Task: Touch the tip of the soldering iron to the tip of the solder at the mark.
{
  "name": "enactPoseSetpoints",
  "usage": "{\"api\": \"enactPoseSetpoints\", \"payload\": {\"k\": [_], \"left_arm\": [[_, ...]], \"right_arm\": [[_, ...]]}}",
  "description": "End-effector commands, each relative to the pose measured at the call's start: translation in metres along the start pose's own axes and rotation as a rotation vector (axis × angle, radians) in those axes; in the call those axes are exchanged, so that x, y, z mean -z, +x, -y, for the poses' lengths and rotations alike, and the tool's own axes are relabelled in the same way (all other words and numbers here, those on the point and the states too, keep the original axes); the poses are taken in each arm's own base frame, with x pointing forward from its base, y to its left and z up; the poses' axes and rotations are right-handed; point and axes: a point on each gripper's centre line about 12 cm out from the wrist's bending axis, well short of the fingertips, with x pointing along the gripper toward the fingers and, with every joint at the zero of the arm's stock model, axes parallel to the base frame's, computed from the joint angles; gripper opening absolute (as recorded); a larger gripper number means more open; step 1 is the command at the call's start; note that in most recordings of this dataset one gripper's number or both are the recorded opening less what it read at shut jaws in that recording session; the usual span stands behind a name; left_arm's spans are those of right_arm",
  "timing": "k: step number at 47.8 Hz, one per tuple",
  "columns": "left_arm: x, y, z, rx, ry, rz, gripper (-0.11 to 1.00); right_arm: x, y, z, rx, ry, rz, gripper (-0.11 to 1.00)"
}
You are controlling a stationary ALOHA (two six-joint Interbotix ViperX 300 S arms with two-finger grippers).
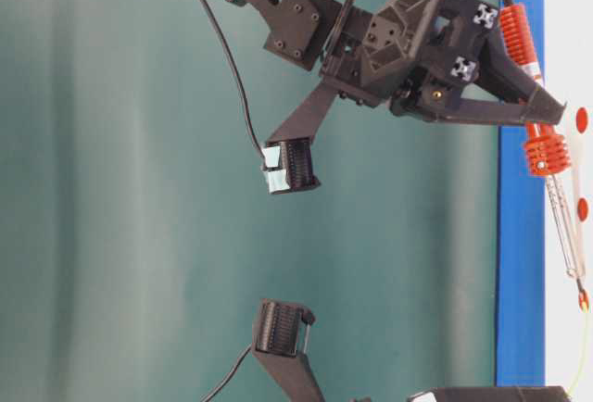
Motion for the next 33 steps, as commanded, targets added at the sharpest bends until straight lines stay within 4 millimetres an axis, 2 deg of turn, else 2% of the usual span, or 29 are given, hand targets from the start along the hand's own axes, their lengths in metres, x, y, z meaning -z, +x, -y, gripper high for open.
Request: {"api": "enactPoseSetpoints", "payload": {"k": [1,20,33], "left_arm": [[-0.009,-0.006,0.001,0.004,0.003,0.03,0.03],[-0.003,-0.041,0.0,0.006,0.0,0.047,0.03],[0.006,-0.046,-0.002,0.005,0.0,0.04,0.03]], "right_arm": [[-0.012,-0.008,0.0,0.001,-0.001,0.043,0.07],[-0.012,-0.008,0.0,0.001,-0.003,0.041,0.06],[-0.012,-0.008,0.0,0.001,-0.003,0.043,0.07]]}}
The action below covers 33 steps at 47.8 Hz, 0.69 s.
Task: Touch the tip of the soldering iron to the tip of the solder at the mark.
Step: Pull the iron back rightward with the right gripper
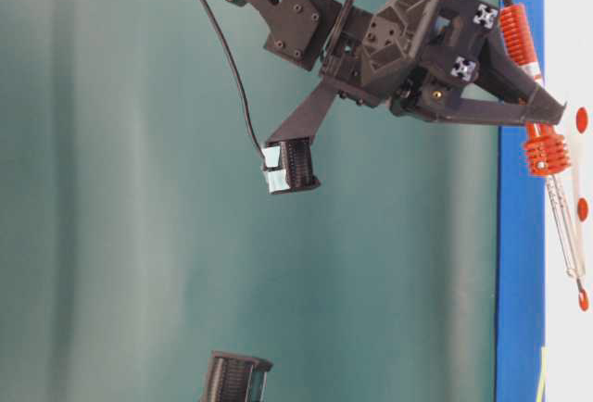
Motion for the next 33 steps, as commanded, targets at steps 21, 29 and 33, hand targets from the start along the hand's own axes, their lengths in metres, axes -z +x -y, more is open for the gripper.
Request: {"api": "enactPoseSetpoints", "payload": {"k": [21,29,33], "left_arm": [[-0.006,-0.005,0.001,0.004,-0.003,0.029,0.03],[-0.006,-0.006,0.001,0.005,-0.004,0.03,0.03],[-0.005,-0.005,0.001,0.005,-0.004,0.03,0.03]], "right_arm": [[-0.008,-0.051,0.002,0.02,-0.034,0.122,0.06],[0.01,-0.067,0.004,0.023,-0.028,0.132,0.06],[0.022,-0.073,0.004,0.023,-0.028,0.128,0.07]]}}
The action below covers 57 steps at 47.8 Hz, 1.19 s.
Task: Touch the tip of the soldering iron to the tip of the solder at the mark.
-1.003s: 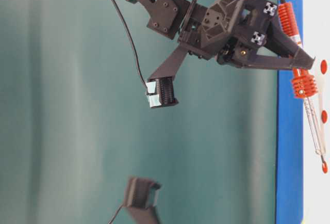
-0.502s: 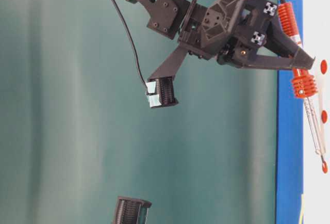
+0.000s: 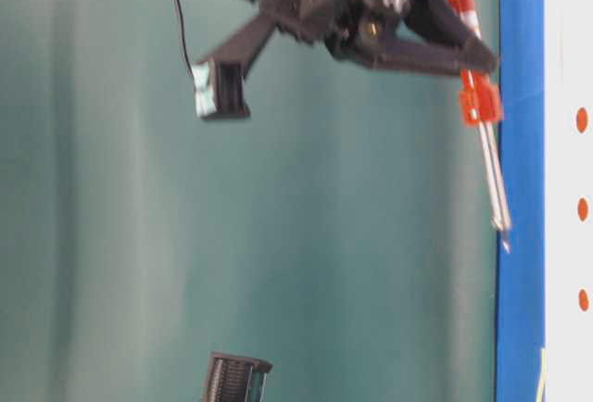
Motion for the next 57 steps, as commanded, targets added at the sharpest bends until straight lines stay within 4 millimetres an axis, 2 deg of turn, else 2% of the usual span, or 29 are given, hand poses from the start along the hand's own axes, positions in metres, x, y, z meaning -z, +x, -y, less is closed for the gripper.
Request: {"api": "enactPoseSetpoints", "payload": {"k": [1,10,19,28,40,45,57], "left_arm": [[-0.006,-0.006,0.0,0.003,0.0,0.032,0.03],[-0.007,-0.005,0.001,0.004,0.0,0.034,0.03],[-0.011,-0.005,0.001,0.005,-0.002,0.041,0.03],[-0.031,-0.001,0.005,0.01,0.0,0.068,0.03],[-0.071,0.011,0.012,0.011,0.003,0.077,0.03],[-0.082,0.019,0.014,0.01,0.003,0.07,0.03],[-0.084,0.049,0.017,0.004,0.003,0.016,0.03]], "right_arm": [[0.001,-0.016,0.0,0.002,0.003,0.043,0.06],[0.013,-0.024,0.0,0.003,0.003,0.061,0.06],[0.013,-0.025,0.0,0.003,0.003,0.069,0.06],[0.013,-0.024,0.0,0.003,0.003,0.066,0.06],[0.015,-0.024,0.002,0.007,0.008,0.061,0.06],[0.016,-0.023,0.003,0.009,0.01,0.06,0.07],[0.018,-0.023,0.003,0.009,0.007,0.057,0.06]]}}
